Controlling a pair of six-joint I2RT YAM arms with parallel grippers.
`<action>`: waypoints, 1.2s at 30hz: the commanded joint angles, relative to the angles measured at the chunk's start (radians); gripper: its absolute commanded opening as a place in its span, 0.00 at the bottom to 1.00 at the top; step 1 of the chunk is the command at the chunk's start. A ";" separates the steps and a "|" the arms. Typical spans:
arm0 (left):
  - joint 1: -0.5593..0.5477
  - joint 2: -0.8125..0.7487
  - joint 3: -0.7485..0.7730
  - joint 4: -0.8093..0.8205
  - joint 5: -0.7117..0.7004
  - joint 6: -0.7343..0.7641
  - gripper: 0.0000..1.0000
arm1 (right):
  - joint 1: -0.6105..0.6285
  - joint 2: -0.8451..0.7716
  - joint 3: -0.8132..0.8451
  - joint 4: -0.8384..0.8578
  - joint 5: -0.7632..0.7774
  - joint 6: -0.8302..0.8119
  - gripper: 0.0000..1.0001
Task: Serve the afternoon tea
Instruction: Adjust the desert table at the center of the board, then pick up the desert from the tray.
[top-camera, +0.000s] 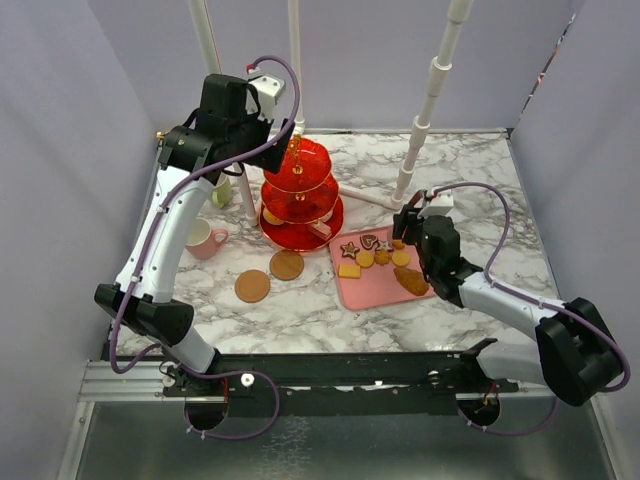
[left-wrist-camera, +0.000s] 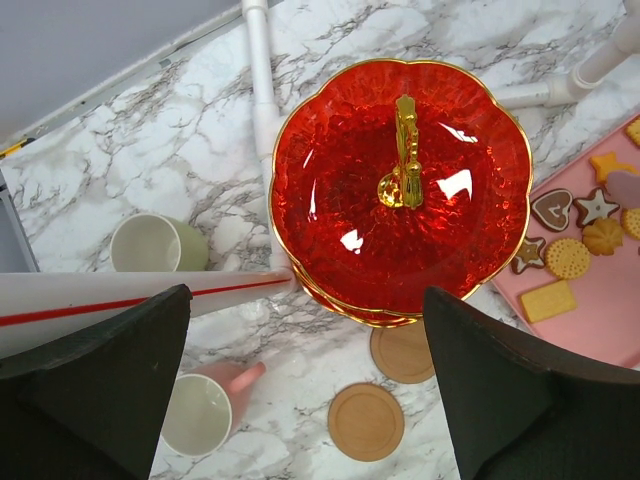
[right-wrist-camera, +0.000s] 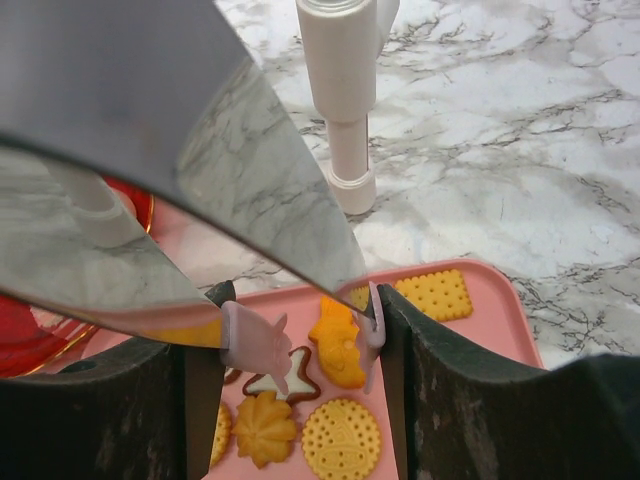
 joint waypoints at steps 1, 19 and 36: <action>0.009 -0.033 -0.011 0.030 0.013 0.018 0.99 | -0.018 0.046 0.017 0.112 -0.009 -0.040 0.58; 0.010 -0.072 -0.025 0.071 -0.009 0.030 0.99 | -0.033 0.106 -0.064 0.200 -0.035 0.007 0.55; 0.010 -0.088 -0.031 0.083 -0.008 0.034 0.99 | -0.033 0.092 -0.103 0.169 -0.022 0.028 0.58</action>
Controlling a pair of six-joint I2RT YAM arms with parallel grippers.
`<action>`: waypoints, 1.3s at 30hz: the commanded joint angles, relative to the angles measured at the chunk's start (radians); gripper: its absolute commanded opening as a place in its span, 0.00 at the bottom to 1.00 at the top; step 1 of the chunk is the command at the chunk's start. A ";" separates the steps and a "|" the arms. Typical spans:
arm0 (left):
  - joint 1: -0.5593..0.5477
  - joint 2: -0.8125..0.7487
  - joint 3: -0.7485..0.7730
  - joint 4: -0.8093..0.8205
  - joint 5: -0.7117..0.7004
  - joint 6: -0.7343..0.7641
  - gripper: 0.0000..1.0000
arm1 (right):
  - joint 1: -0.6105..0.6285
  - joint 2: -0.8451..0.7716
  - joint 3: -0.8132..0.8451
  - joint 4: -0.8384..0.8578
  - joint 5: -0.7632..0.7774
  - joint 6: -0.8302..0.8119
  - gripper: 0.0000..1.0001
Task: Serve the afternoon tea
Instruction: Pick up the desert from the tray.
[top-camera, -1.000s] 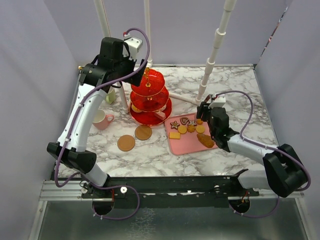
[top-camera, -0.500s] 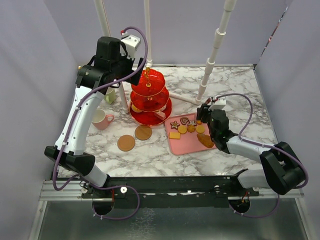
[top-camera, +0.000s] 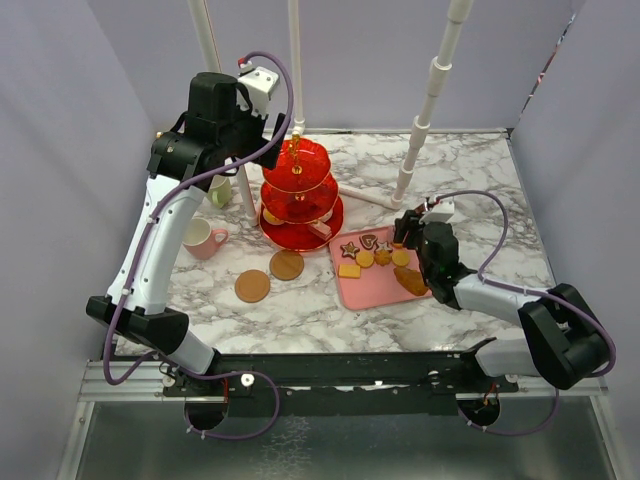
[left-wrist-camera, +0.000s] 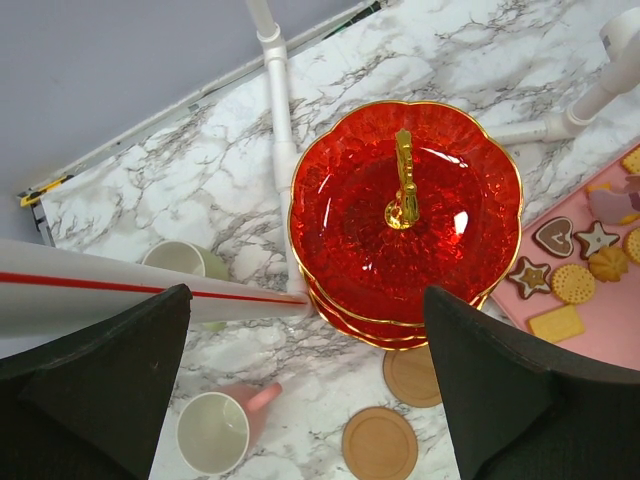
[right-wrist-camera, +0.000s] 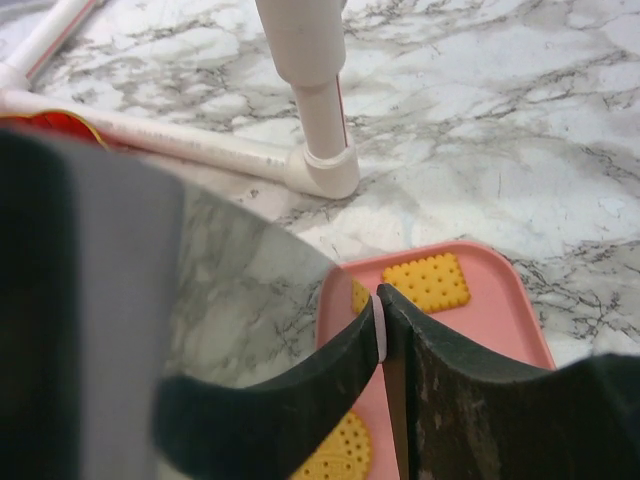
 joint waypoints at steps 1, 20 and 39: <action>0.006 -0.027 -0.015 0.016 -0.007 0.011 0.99 | -0.002 -0.019 -0.037 -0.026 -0.013 0.004 0.59; 0.006 -0.025 -0.018 0.029 -0.037 0.005 0.99 | 0.073 -0.174 0.022 -0.052 -0.049 -0.100 0.29; 0.007 -0.049 -0.039 0.042 -0.060 0.014 0.99 | 0.452 0.125 0.180 0.258 -0.096 -0.094 0.29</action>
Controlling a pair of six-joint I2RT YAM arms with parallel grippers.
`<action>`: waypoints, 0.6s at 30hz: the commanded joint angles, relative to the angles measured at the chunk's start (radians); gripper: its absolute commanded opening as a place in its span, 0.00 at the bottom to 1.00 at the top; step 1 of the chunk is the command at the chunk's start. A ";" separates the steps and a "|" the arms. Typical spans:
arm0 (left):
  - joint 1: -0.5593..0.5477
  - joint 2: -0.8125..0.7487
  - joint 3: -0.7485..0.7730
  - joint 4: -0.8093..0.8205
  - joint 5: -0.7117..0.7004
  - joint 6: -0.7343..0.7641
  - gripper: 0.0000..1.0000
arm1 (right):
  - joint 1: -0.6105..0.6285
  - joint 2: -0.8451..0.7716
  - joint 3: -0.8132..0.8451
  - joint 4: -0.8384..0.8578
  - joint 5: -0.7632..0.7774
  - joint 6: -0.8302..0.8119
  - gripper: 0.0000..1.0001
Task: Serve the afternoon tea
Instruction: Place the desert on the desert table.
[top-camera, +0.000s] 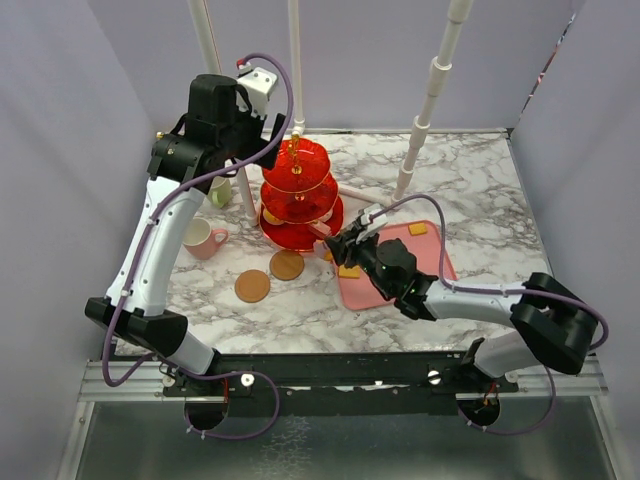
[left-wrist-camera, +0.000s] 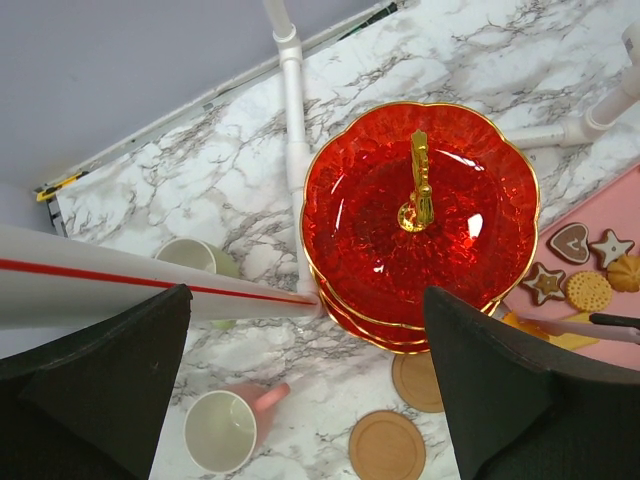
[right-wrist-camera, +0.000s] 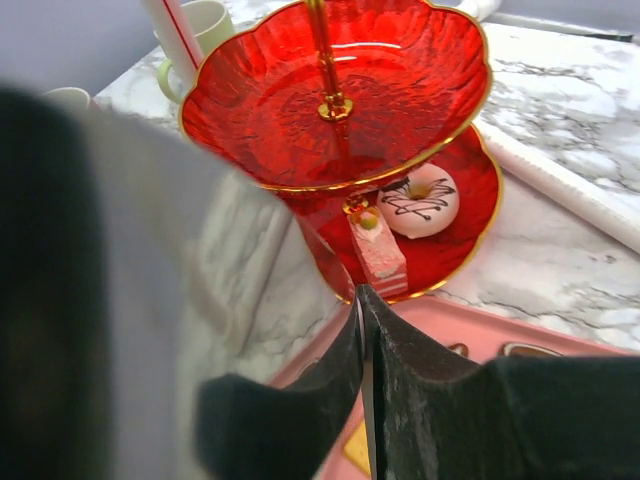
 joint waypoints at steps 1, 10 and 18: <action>0.006 -0.041 -0.011 0.016 -0.027 0.010 0.99 | 0.009 0.096 0.056 0.219 -0.039 -0.009 0.29; 0.006 -0.065 -0.029 0.022 -0.030 0.013 0.99 | 0.010 0.286 0.135 0.394 -0.055 -0.031 0.29; 0.006 -0.074 -0.020 0.027 -0.034 0.025 0.99 | 0.010 0.456 0.195 0.494 -0.023 -0.069 0.39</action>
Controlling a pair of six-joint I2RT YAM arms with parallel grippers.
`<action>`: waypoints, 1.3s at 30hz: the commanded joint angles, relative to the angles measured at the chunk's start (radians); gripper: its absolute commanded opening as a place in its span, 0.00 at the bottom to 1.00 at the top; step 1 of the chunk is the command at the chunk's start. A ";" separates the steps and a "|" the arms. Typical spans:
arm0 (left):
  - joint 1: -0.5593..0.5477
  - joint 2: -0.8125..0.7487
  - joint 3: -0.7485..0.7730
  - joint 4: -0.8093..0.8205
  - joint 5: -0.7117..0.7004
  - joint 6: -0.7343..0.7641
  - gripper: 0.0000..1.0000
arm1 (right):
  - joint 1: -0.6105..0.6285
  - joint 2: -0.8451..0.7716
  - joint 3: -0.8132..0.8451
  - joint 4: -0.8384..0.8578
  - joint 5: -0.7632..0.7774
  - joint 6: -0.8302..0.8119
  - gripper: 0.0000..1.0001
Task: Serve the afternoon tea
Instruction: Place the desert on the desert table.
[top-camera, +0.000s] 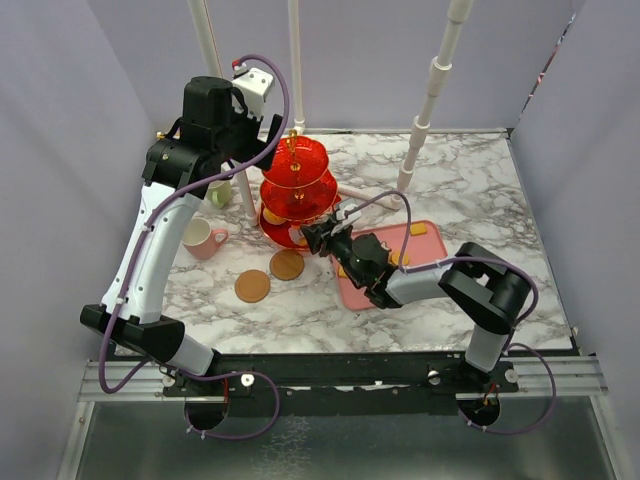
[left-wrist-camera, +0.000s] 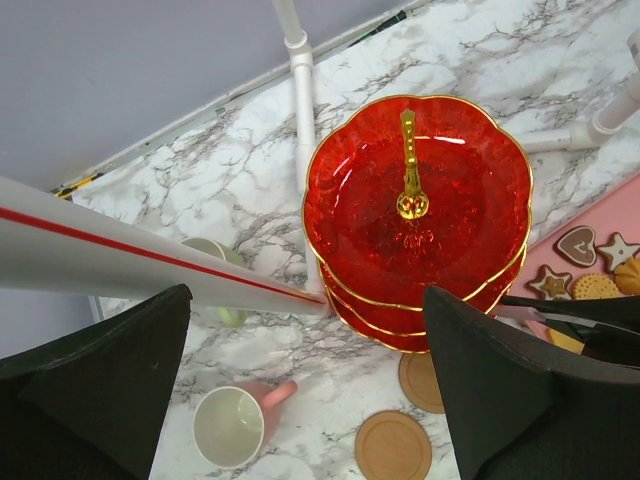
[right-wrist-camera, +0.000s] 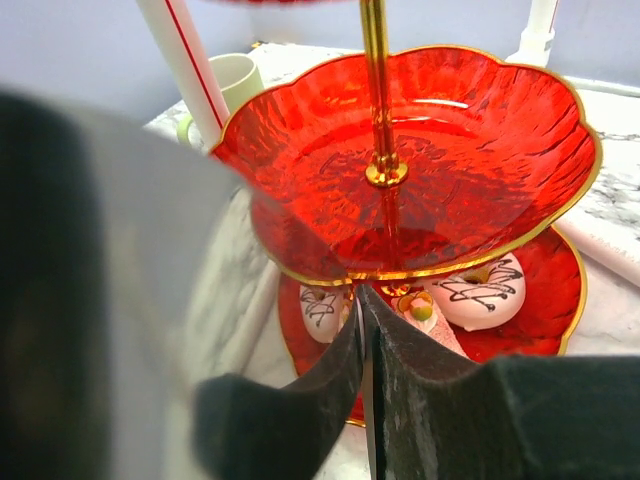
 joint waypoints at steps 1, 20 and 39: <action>0.006 -0.036 0.004 0.015 -0.018 0.021 0.99 | 0.005 0.079 0.042 0.125 0.024 -0.037 0.41; 0.006 -0.024 -0.005 0.014 0.003 0.004 0.99 | 0.005 -0.042 -0.100 0.179 0.046 -0.019 0.62; 0.006 -0.031 -0.010 -0.004 0.025 0.023 0.99 | -0.002 -0.457 -0.372 -0.146 0.217 0.019 0.65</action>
